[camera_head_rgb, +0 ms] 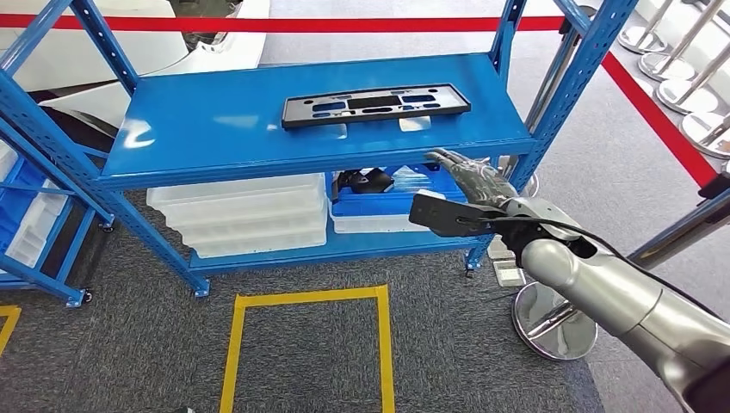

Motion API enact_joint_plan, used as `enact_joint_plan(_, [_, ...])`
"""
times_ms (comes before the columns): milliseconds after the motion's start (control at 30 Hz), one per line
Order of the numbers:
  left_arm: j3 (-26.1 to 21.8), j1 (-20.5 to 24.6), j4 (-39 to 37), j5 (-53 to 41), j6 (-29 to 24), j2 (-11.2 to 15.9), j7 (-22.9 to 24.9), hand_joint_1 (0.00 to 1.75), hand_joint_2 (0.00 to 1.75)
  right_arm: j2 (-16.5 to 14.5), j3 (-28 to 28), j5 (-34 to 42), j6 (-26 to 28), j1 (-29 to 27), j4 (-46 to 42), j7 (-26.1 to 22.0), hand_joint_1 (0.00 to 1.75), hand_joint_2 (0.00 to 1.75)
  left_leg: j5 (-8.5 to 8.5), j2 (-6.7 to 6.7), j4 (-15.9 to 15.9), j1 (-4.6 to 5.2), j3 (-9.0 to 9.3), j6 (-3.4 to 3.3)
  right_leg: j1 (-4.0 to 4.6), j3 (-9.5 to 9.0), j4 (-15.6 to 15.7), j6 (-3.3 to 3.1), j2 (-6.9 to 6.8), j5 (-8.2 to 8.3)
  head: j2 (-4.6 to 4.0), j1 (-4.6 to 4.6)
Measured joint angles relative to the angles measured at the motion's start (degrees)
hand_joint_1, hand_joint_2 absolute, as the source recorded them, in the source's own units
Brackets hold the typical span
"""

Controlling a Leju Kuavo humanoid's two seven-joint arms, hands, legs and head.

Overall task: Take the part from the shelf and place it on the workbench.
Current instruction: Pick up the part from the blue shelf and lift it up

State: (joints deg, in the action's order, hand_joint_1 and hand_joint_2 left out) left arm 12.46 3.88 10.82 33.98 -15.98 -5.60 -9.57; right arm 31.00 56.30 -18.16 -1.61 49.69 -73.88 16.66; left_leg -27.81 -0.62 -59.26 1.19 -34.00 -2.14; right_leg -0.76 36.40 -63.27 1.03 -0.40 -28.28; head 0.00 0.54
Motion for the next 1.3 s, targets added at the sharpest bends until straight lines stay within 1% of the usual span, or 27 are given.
enact_joint_plan(33, [0.1, 0.0, 0.0, 0.2, -0.1, 0.0, 0.0, 0.0, 0.0, -0.7, 0.4, 0.3, -0.4, 0.7, 0.3, -0.3, 0.0, 1.75, -0.08, -0.01, -0.2, 0.03, -0.22, 0.15, 0.19, -0.91, 2.2, -0.34, 0.09, 0.54, 0.0, -0.07])
enact_joint_plan(67, [0.2, 0.0, 0.0, 0.3, -0.2, -0.1, 0.0, 0.0, 0.0, -1.4, 0.8, 0.5, -0.8, 1.3, 0.6, -0.5, 0.0, 1.75, -0.09, -0.02, -0.3, -0.03, -0.43, 0.32, 0.37, -1.16, 3.1, -0.57, 0.17, 0.48, 0.0, -0.17])
enact_joint_plan(100, [0.3, 0.0, 0.0, 0.5, -0.2, -0.1, -0.1, 0.0, 0.0, -2.0, 1.2, 0.7, -1.1, 1.8, 1.0, -0.6, 0.0, 1.75, -0.05, -0.03, -0.3, -0.08, -0.52, 0.54, 0.47, -1.13, 3.4, -0.63, 0.23, 0.65, 0.0, -0.22])
enact_joint_plan(167, [0.5, 0.0, 0.0, 0.7, -0.3, -0.1, -0.2, 0.0, 0.0, -3.4, 2.0, 1.2, -1.5, 2.8, 1.8, -0.9, 0.0, 1.75, -0.45, -0.03, -0.7, -0.11, -0.49, 1.19, 0.13, -1.43, 4.0, -1.03, 0.16, 0.97, 0.0, -0.06])
enact_joint_plan(200, [0.6, 0.1, 0.0, 0.9, -0.3, -0.1, -0.2, 0.0, 0.0, -4.1, 2.4, 1.4, -1.7, 3.3, 2.3, -1.0, 0.0, 1.75, -1.23, -0.02, -1.7, -0.15, -0.85, 1.63, -0.16, -1.63, 4.3, -1.21, 0.06, 1.13, 0.0, -0.21])
enact_joint_plan(233, [0.7, 0.1, 0.0, 1.1, -0.3, -0.1, -0.3, 0.0, 0.0, -4.8, 2.7, 1.6, -1.9, 3.9, 2.8, -1.1, 0.0, 1.75, -2.57, 0.0, -4.0, -0.3, -1.77, 2.12, -0.45, -1.83, 4.6, -1.35, -0.05, 1.25, 0.0, -0.46])
enact_joint_plan(267, [0.7, 0.1, 0.0, 1.2, -0.3, -0.1, -0.4, 0.0, 0.0, -5.5, 3.1, 1.9, -2.1, 4.4, 3.4, -1.2, 0.0, 1.75, -4.18, 0.03, -7.2, -0.62, -3.27, 2.58, -0.57, -1.91, 4.7, -1.4, -0.1, 1.27, -0.01, -0.87])
enact_joint_plan(300, [0.8, 0.1, 0.0, 1.4, -0.3, -0.1, -0.4, 0.0, 0.0, -6.1, 3.5, 2.2, -2.3, 4.8, 4.1, -1.3, 0.0, 1.75, -5.77, 0.04, -10.9, -1.03, -5.17, 2.96, -0.68, -1.92, 4.7, -1.41, -0.17, 1.26, -0.01, -1.27])
enact_joint_plan(333, [0.8, 0.0, 0.0, 1.5, -0.3, -0.1, -0.4, 0.0, 0.0, -6.7, 4.0, 2.5, -2.5, 5.0, 4.9, -1.4, 0.0, 1.75, -6.73, 0.05, -14.0, -1.43, -6.85, 3.32, -0.8, -1.92, 4.7, -1.36, -0.21, 1.22, 0.0, -1.54])
enact_joint_plan(367, [0.9, -0.1, 0.0, 1.6, -0.3, -0.1, -0.4, 0.0, 0.0, -7.2, 4.4, 2.9, -2.7, 5.0, 5.7, -1.6, 0.0, 1.75, -6.64, 0.06, -15.4, -1.8, -7.76, 3.65, -0.96, -1.95, 4.7, -1.27, -0.25, 1.15, 0.0, -1.77])
enact_joint_plan(400, [1.0, -0.1, 0.0, 1.7, -0.3, -0.1, -0.4, 0.0, 0.0, -7.6, 4.7, 3.2, -2.8, 5.0, 6.4, -1.7, 0.0, 1.75, -5.48, 0.07, -14.7, -2.13, -7.61, 3.97, -1.15, -2.02, 4.6, -1.1, -0.27, 1.05, 0.0, -2.0])
enact_joint_plan(433, [1.2, -0.1, 0.0, 1.8, -0.3, -0.1, -0.4, 0.0, 0.0, -7.9, 5.1, 3.5, -2.9, 5.1, 7.1, -1.9, 0.0, 1.75, -3.4, 0.09, -11.6, -2.45, -6.31, 4.27, -1.38, -2.16, 4.5, -0.83, -0.27, 0.89, 0.0, -2.24])
enact_joint_plan(467, [1.3, -0.1, 0.0, 1.9, -0.3, -0.1, -0.4, 0.0, 0.0, -8.2, 5.5, 3.6, -2.9, 5.2, 7.7, -2.0, 0.0, 1.75, -1.31, 0.1, -7.5, -2.77, -4.48, 4.57, -1.55, -2.33, 4.4, -0.48, -0.28, 0.68, -0.01, -2.5])
enact_joint_plan(500, [1.4, -0.1, 0.0, 2.0, -0.3, -0.1, -0.4, 0.0, 0.0, -8.4, 5.8, 3.8, -2.9, 5.3, 8.2, -2.1, 0.0, 1.75, 0.17, 0.06, -3.8, -2.83, -2.79, 4.73, -1.61, -2.44, 4.3, -0.07, -0.26, 0.48, -0.01, -2.88])
enact_joint_plan(533, [1.4, -0.1, 0.0, 2.1, -0.2, -0.1, -0.4, 0.0, 0.0, -8.6, 6.1, 3.9, -2.8, 5.5, 8.8, -2.2, 0.0, 1.75, 0.99, -0.01, -1.2, -2.83, -1.69, 4.7, -1.57, -2.5, 4.2, 0.39, -0.22, 0.36, 0.0, -3.07])
enact_joint_plan(567, [1.5, -0.2, 0.0, 2.1, -0.2, -0.1, -0.4, 0.0, 0.0, -8.8, 6.4, 3.9, -2.8, 5.7, 9.3, -2.3, 0.0, 1.75, 1.12, -0.07, 0.0, -2.9, -1.25, 4.58, -1.46, -2.49, 4.1, 0.67, -0.14, 0.07, 0.0, -3.09])
enact_joint_plan(600, [1.6, -0.2, 0.0, 2.1, -0.2, -0.1, -0.4, 0.0, 0.0, -8.9, 6.7, 4.0, -2.8, 5.8, 9.9, -2.3, 0.0, 1.75, 1.03, -0.11, 0.2, -2.85, -1.2, 4.41, -1.34, -2.49, 4.1, 0.45, -0.02, 0.01, 0.0, -2.98])
enact_joint_plan(667, [1.6, -0.3, 0.0, 2.1, 0.0, -0.1, -0.4, 0.0, 0.0, -9.1, 7.3, 4.1, -2.6, 6.0, 10.8, -2.2, 0.0, 1.75, 1.06, -0.12, 0.3, -3.05, -1.15, 4.29, -1.25, -2.72, 4.3, -0.46, 0.09, -0.1, 0.0, -2.31])
enact_joint_plan(700, [1.7, -0.3, 0.0, 2.1, 0.2, -0.1, -0.3, 0.0, 0.0, -9.2, 7.6, 4.1, -2.5, 6.1, 11.1, -1.9, 0.0, 1.75, 1.02, -0.15, 0.3, -2.98, -1.11, 4.25, -1.23, -2.91, 4.7, -0.85, 0.09, 0.09, 0.0, -2.02])
enact_joint_plan(733, [1.7, -0.3, 0.0, 2.1, 0.4, -0.1, -0.3, 0.0, 0.0, -9.2, 7.8, 4.1, -2.3, 6.1, 11.4, -1.4, 0.0, 1.75, 0.99, -0.2, 0.3, -2.95, -1.07, 4.16, -1.21, -3.1, 4.9, -0.81, 0.05, 0.15, 0.0, -1.67])
enact_joint_plan(833, [1.8, -0.3, 0.0, 2.1, 1.0, -0.1, -0.3, 0.0, 0.0, -8.8, 8.0, 3.9, -1.8, 6.2, 12.0, 0.5, 0.0, 1.75, 0.86, -0.24, 0.3, -2.92, -1.01, 3.82, -1.2, -3.52, 5.6, -0.22, 0.04, 0.44, 0.0, -0.72])
enact_joint_plan(900, [1.8, -0.3, 0.0, 2.1, 1.2, -0.1, -0.3, 0.0, 0.0, -8.4, 8.0, 3.8, -1.7, 6.3, 12.4, 1.1, 0.0, 1.75, 0.77, -0.18, 0.3, -2.89, -1.0, 3.66, -1.21, -3.64, 5.9, 0.34, 0.07, 0.56, 0.0, -0.33])
enact_joint_plan(967, [1.9, -0.3, 0.0, 2.1, 1.3, -0.1, -0.3, 0.0, 0.0, -8.2, 8.1, 3.7, -1.6, 6.3, 12.7, 1.3, 0.0, 1.75, 0.71, -0.13, 0.2, -2.86, -0.99, 3.56, -1.22, -3.67, 6.1, 0.81, 0.09, 0.6, 0.0, -0.08])
enact_joint_plan(1067, [2.1, -0.3, 0.0, 2.2, 1.3, -0.1, -0.3, 0.0, 0.0, -8.0, 8.1, 3.7, -1.6, 6.3, 13.0, 1.3, 0.0, 1.75, 0.68, -0.11, 0.2, -2.8, -0.96, 3.52, -1.22, -3.66, 6.1, 1.45, 0.08, 0.55, 0.0, 0.01])
enact_joint_plan(1133, [2.1, -0.3, 0.0, 2.2, 1.3, -0.1, -0.3, 0.0, 0.0, -8.0, 8.1, 3.7, -1.6, 6.3, 13.1, 1.3, 0.0, 1.75, 0.68, -0.11, 0.3, -2.78, -0.89, 3.52, -1.16, -3.66, 6.1, 1.56, 0.08, 0.53, 0.0, -0.01])
enact_joint_plan(1300, [2.2, -0.3, 0.0, 2.2, 1.4, -0.1, -0.3, 0.0, 0.0, -7.9, 8.1, 3.7, -1.6, 6.3, 13.4, 1.3, 0.0, 1.75, 0.69, -0.1, 0.6, -2.79, -0.53, 3.54, -1.08, -3.68, 6.0, 1.52, 0.12, 0.49, 0.0, -0.14])
